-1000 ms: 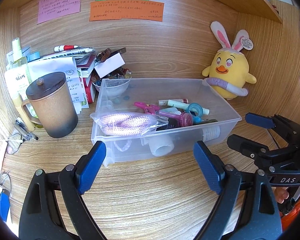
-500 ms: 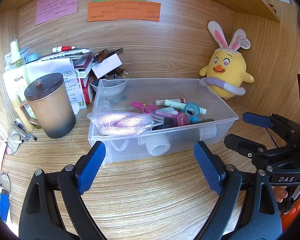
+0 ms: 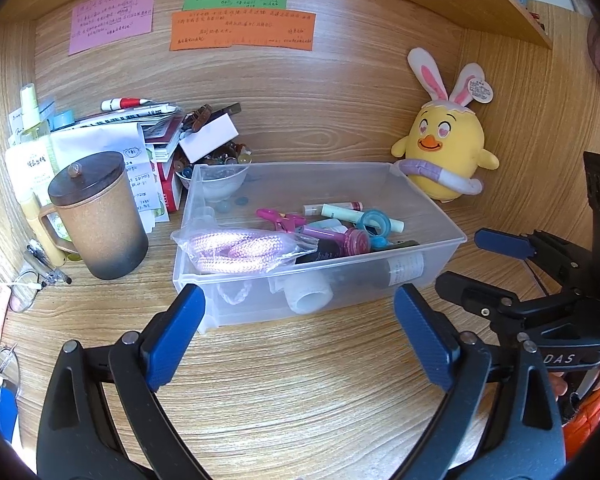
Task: Organize objects
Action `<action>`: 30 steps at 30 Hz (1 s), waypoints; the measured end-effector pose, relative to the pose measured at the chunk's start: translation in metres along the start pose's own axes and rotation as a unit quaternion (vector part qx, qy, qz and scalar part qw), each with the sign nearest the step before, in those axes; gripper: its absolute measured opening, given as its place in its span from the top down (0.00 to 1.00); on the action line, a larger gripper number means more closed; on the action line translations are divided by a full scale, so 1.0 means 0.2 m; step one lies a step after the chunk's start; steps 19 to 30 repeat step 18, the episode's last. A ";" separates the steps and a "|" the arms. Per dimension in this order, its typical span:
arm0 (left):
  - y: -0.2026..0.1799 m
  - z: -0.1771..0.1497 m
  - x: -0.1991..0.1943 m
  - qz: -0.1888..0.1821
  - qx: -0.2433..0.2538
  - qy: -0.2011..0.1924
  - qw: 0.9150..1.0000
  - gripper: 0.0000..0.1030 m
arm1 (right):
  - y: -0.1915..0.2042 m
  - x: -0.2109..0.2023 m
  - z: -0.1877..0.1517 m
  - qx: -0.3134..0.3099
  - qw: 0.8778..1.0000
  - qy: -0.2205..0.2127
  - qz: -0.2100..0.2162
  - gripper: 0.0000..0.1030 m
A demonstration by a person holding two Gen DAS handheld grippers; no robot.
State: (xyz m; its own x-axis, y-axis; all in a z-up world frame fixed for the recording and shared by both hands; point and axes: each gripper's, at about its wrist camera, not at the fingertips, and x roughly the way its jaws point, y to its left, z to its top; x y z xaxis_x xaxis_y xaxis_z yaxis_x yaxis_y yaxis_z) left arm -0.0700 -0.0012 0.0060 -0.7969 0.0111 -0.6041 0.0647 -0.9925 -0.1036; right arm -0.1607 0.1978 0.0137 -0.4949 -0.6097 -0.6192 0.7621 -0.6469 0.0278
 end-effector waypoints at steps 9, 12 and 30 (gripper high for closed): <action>-0.03 -0.01 -0.02 -0.004 0.013 -0.001 1.000 0.06 | 0.01 0.00 0.00 -0.004 1.000 0.002 0.002 0.19; -0.04 -0.01 -0.02 -0.004 0.015 -0.001 1.000 0.06 | 0.01 0.00 0.00 -0.004 1.000 0.003 0.002 0.19; -0.04 -0.01 -0.01 -0.007 0.008 0.000 1.000 0.06 | 0.01 0.00 0.00 -0.004 1.000 0.003 0.001 0.19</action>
